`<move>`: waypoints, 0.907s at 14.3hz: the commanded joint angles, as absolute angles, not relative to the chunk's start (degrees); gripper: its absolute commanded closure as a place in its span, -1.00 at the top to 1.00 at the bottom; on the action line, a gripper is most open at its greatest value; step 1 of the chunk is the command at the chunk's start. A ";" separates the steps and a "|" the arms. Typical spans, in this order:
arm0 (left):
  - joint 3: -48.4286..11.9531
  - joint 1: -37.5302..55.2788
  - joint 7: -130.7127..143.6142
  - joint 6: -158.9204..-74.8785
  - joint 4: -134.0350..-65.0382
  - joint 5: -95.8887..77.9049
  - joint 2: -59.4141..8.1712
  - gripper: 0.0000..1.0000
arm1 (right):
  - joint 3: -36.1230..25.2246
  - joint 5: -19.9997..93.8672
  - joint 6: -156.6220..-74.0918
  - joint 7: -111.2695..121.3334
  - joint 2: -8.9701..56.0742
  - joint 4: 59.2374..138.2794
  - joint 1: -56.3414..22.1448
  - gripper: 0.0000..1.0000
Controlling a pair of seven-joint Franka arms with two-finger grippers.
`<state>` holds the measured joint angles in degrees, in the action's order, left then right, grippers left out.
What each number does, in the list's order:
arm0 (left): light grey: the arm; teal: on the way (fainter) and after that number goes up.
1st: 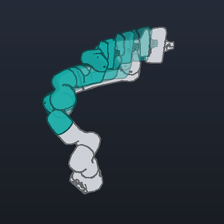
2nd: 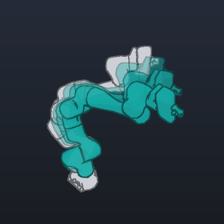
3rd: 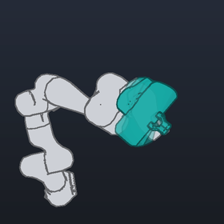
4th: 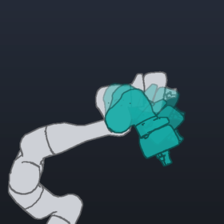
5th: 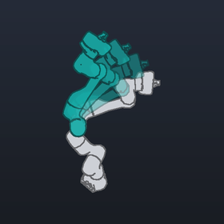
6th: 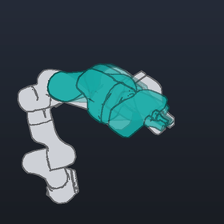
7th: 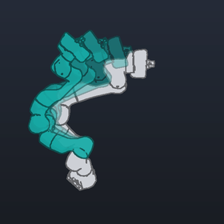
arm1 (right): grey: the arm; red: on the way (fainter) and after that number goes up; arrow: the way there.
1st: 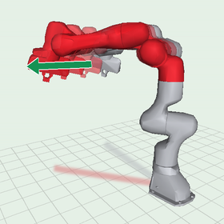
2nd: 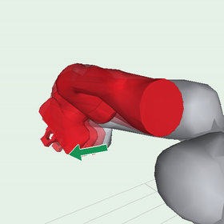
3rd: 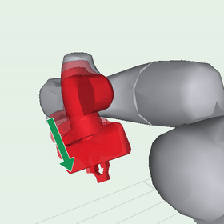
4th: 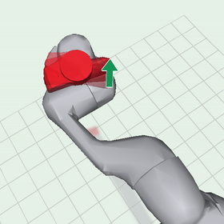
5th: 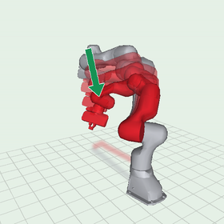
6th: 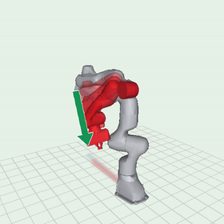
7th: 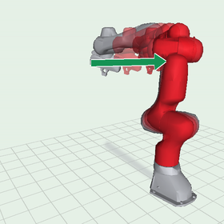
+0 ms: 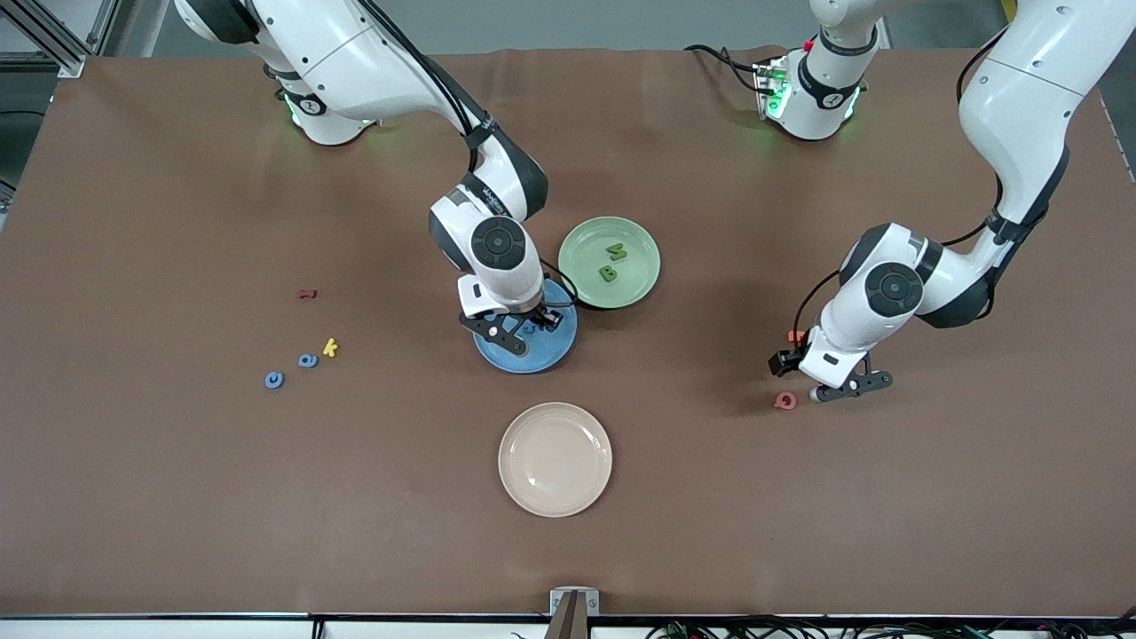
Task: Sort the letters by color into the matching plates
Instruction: 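Grasp the green p with the left gripper while the right gripper returns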
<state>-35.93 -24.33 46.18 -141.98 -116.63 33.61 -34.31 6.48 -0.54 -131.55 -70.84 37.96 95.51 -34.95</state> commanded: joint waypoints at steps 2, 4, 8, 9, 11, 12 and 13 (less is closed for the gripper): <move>-36.30 -25.22 46.23 -143.09 -118.21 34.63 -33.93 0.38 | 5.98 -2.89 -130.08 -69.27 38.23 94.22 -32.80 1.00; -36.30 -25.22 46.41 -142.91 -118.30 34.63 -33.93 0.29 | 5.98 -3.16 -129.30 -64.02 37.88 94.57 -29.46 1.00; -36.21 -25.22 46.67 -142.65 -118.39 34.63 -33.93 0.19 | 6.06 -3.16 -124.21 -49.26 35.78 94.57 -21.29 1.00; -36.21 -25.22 46.76 -142.30 -118.74 34.63 -33.23 0.19 | 6.06 -3.16 -123.06 -45.83 34.99 94.92 -19.09 1.00; -36.21 -25.31 46.76 -141.68 -118.57 35.15 -33.66 0.19 | 6.06 -3.16 -122.87 -39.49 33.14 96.84 -15.22 1.00; -36.21 -25.31 47.19 -141.59 -118.74 36.72 -33.66 0.17 | 6.06 -3.16 -122.87 -37.20 32.44 97.73 -13.29 1.00; -36.21 -25.40 47.11 -141.42 -118.83 36.83 -33.49 0.18 | 5.98 -3.34 -123.05 -35.61 31.91 98.87 -11.97 1.00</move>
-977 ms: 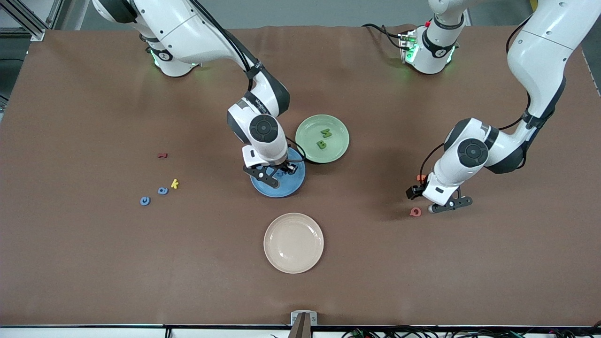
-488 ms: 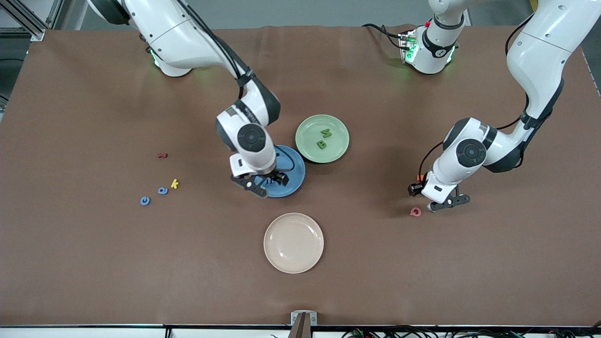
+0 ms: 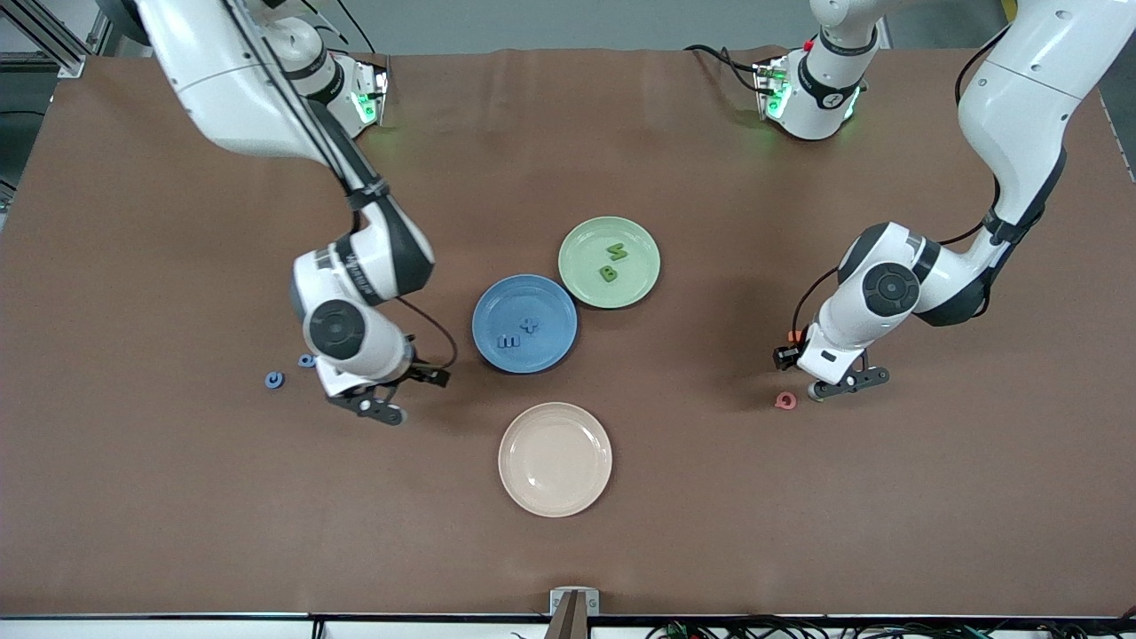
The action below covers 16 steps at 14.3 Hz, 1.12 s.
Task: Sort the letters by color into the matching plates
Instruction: 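Grasp the green p with the left gripper while the right gripper returns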
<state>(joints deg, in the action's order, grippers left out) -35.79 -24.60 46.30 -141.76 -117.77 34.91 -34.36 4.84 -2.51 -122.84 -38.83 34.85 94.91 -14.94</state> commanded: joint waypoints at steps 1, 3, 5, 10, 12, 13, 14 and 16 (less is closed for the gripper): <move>-36.21 -25.57 47.11 -141.42 -118.74 37.09 -33.83 0.17 | 5.98 -3.51 -123.48 -34.03 30.95 99.92 -10.30 1.00; -36.21 -26.01 47.11 -141.42 -118.65 37.09 -34.01 0.17 | 6.06 -3.52 -123.22 -31.13 29.89 101.50 -7.04 0.85; -36.21 -26.10 47.11 -141.42 -119.09 37.18 -34.01 0.17 | 6.06 -3.52 -123.49 -29.71 28.13 103.61 -5.46 0.44; -36.21 -26.72 47.11 -141.68 -119.00 37.44 -34.89 0.09 | 6.06 -3.52 -129.61 -18.57 24.97 111.51 0.87 0.27; -36.21 -26.72 47.11 -141.77 -118.92 37.44 -35.15 -0.01 | 6.06 -3.52 -134.71 -14.96 24.79 115.21 3.42 0.26; -36.21 -26.63 47.11 -141.94 -118.74 37.53 -35.50 -0.07 | 6.06 -3.52 -137.26 -13.03 24.96 116.79 4.65 0.24; -36.21 -26.63 47.11 -141.94 -118.65 37.79 -35.59 -0.16 | 6.06 -3.52 -139.46 -11.35 25.22 117.85 5.96 0.21; -36.21 -26.63 47.11 -141.94 -118.48 38.32 -35.51 -0.44 | 6.06 -3.52 -141.23 -9.85 25.40 118.48 6.85 0.17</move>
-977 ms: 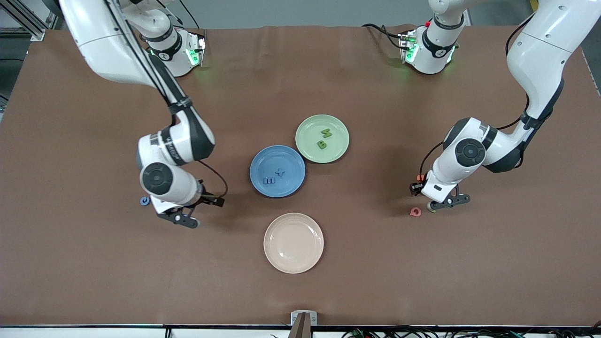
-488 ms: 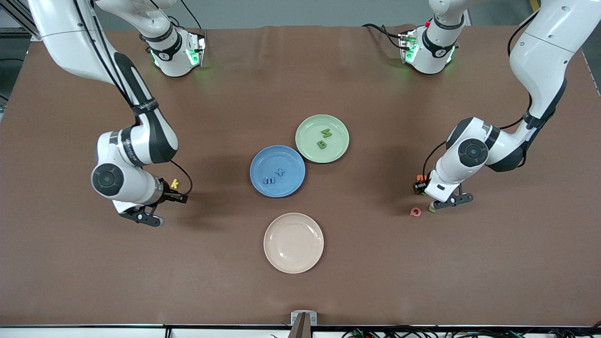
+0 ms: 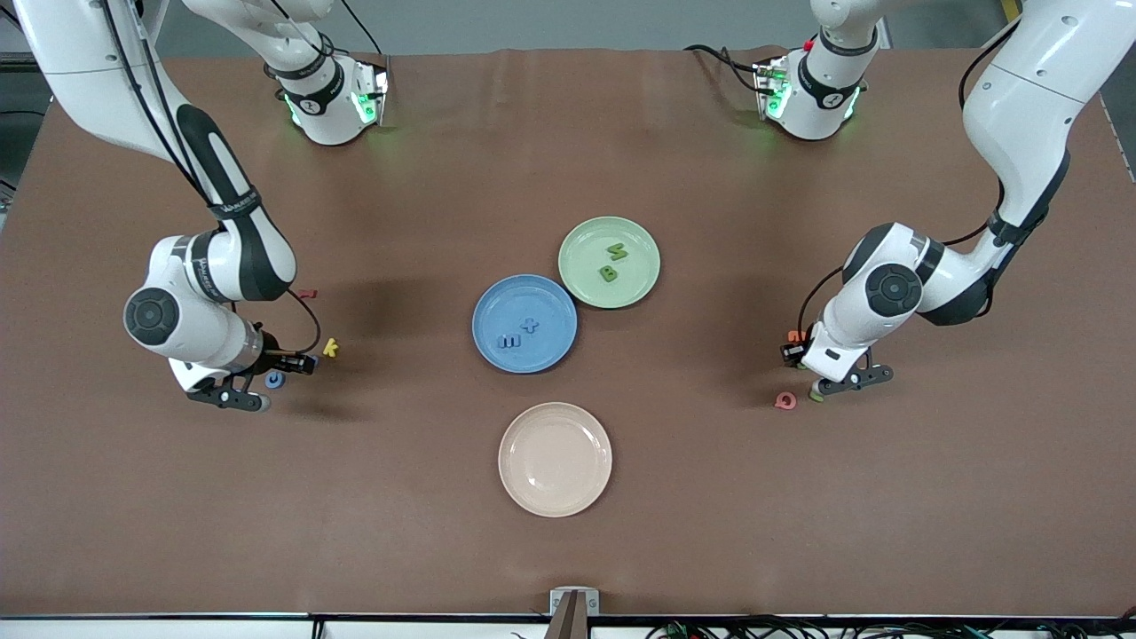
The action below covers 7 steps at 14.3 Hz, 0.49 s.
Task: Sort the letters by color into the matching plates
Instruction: 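Place the green p on the green plate while the right gripper grasps blue a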
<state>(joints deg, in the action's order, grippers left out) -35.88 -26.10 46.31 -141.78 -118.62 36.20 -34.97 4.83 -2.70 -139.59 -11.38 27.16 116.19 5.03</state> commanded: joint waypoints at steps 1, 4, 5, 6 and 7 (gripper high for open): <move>-36.21 -26.63 47.02 -141.94 -118.39 38.32 -35.51 -0.63 | 5.98 -3.52 -141.41 -9.67 25.57 118.48 7.12 0.17; -36.39 -26.63 47.02 -141.77 -118.21 38.32 -34.90 -1.00 | 6.06 -3.52 -141.85 -9.84 25.84 118.48 7.12 0.16; -36.56 -26.63 47.11 -141.51 -118.04 38.23 -34.28 -1.00 | 6.15 -3.43 -141.94 -9.93 25.93 118.48 7.03 0.15; -36.74 -26.63 47.02 -141.24 -118.04 38.23 -32.71 -1.00 | 6.15 -3.34 -142.20 -10.11 26.10 118.39 6.86 0.15; -37.35 -26.63 47.11 -139.76 -118.04 37.71 -31.74 -1.00 | 6.15 -3.34 -142.73 -10.28 26.45 118.39 6.68 0.14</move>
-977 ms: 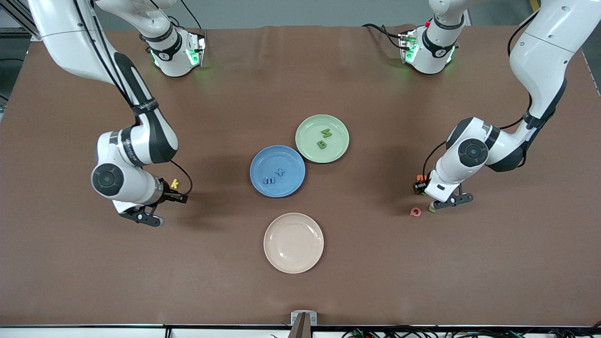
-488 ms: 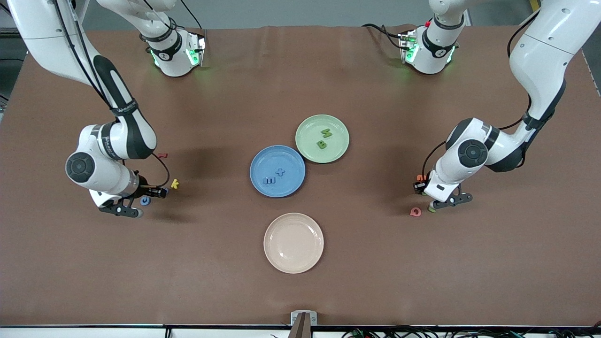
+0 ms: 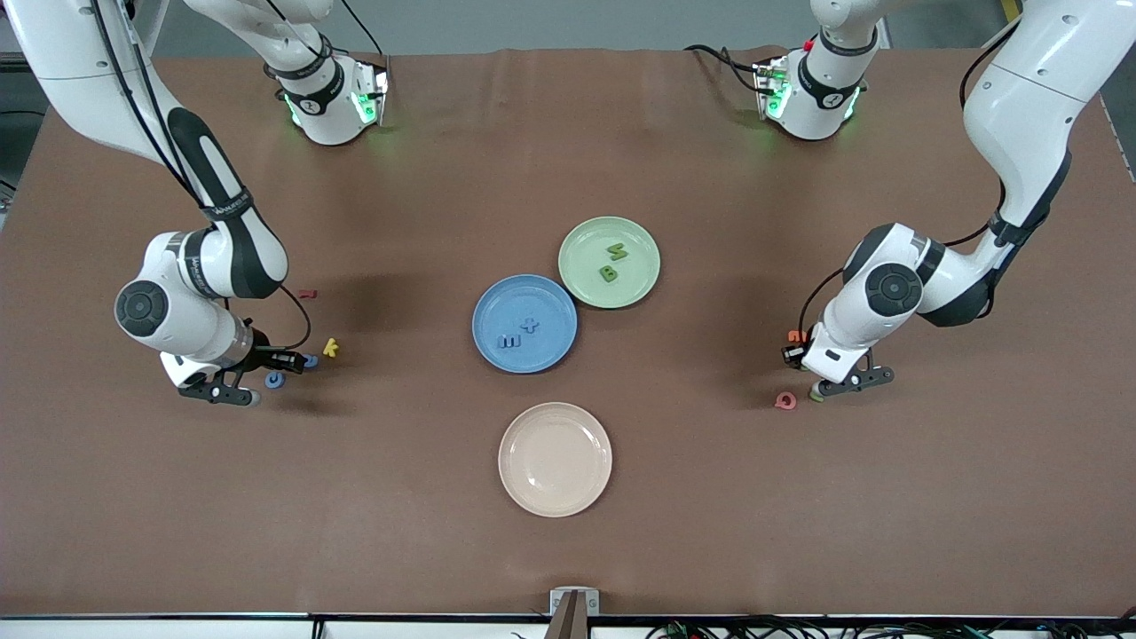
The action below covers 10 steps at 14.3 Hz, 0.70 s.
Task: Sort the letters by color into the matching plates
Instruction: 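Place the green p on the green plate while the right gripper grasps blue a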
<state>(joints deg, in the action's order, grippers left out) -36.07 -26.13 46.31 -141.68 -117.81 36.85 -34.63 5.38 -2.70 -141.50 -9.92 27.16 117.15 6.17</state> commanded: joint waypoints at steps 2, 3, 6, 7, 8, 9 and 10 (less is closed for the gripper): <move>-41.03 -26.63 48.16 -133.46 -116.03 37.27 -31.03 -1.00 | 6.15 -3.25 -143.70 -10.46 27.24 118.39 6.59 0.14; -43.66 -26.46 50.25 -129.07 -114.28 37.27 -31.11 -1.00 | 6.24 -3.25 -144.48 -10.46 27.59 118.48 6.59 0.14; -49.29 -25.49 56.49 -122.44 -112.41 37.27 -31.46 -1.00 | 6.24 -3.16 -145.46 -10.63 28.74 118.48 5.89 0.16; -51.22 -25.49 58.95 -122.00 -112.50 37.27 -31.55 -1.00 | 6.33 -3.08 -145.63 -10.63 28.91 118.48 5.89 0.17; -52.63 -25.05 60.45 -121.99 -112.76 37.27 -31.90 -1.00 | 6.33 -2.90 -145.72 -10.72 29.26 118.48 5.71 0.17; -53.08 -23.22 62.64 -121.99 -113.02 37.27 -33.04 -1.00 | 6.33 -2.81 -145.90 -10.64 29.44 118.48 5.71 0.17; -53.09 -20.59 65.80 -121.99 -113.03 37.27 -33.48 -1.00 | 6.33 -2.81 -146.16 -10.63 29.44 118.48 5.54 0.17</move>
